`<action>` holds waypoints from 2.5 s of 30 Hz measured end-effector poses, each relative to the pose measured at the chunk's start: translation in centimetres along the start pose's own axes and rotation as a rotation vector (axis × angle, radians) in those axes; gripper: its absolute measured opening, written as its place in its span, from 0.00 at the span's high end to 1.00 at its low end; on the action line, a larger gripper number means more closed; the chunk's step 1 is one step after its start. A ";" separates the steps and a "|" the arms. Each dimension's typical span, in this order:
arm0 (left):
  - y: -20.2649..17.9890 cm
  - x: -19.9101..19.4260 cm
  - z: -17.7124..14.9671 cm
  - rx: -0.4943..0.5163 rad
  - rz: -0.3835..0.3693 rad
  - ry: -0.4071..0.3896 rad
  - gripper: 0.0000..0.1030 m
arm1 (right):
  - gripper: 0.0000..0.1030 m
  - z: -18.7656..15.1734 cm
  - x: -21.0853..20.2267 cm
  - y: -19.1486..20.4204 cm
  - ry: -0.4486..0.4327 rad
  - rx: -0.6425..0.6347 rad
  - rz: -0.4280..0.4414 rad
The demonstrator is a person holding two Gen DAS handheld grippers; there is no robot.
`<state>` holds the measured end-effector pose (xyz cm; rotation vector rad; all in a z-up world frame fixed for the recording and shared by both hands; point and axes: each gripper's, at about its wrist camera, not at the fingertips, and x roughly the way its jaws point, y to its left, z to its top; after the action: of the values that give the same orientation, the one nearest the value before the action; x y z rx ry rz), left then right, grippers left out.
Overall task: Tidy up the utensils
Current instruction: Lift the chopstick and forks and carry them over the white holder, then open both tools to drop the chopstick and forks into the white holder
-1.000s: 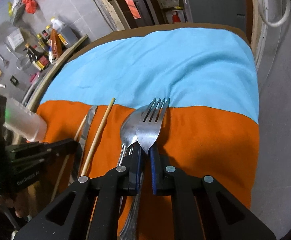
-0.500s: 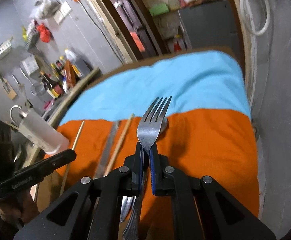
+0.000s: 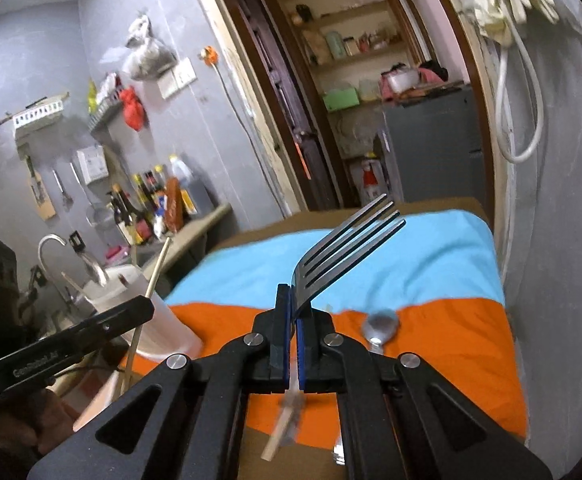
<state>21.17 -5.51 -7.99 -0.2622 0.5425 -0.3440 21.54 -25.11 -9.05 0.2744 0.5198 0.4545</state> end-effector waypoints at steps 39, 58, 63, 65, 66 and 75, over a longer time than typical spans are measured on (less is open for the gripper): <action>22.0 -7.1 8.8 -0.145 0.261 -0.519 0.98 | 1.00 3.2 9.1 18.0 0.027 -0.333 0.089; 21.8 -7.5 6.3 -0.124 0.199 -0.384 0.79 | 0.91 2.0 10.8 18.4 0.123 -0.313 0.111; 20.8 -8.3 6.7 -0.124 0.179 -0.351 0.78 | 0.83 2.6 9.6 18.5 0.075 -0.293 0.131; 20.1 -8.7 6.8 -0.118 0.166 -0.352 0.71 | 0.82 2.9 8.9 18.4 0.049 -0.286 0.134; 19.8 -8.9 6.9 -0.114 0.165 -0.354 0.69 | 0.81 3.1 8.6 18.3 0.034 -0.282 0.134; 16.2 -9.8 7.5 -0.057 0.158 -0.359 0.55 | 0.57 4.2 5.5 16.1 -0.065 -0.230 0.072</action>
<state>21.39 14.11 -2.69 -0.3257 0.2171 -0.1227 22.43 -9.07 -1.98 0.0863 0.3904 0.5685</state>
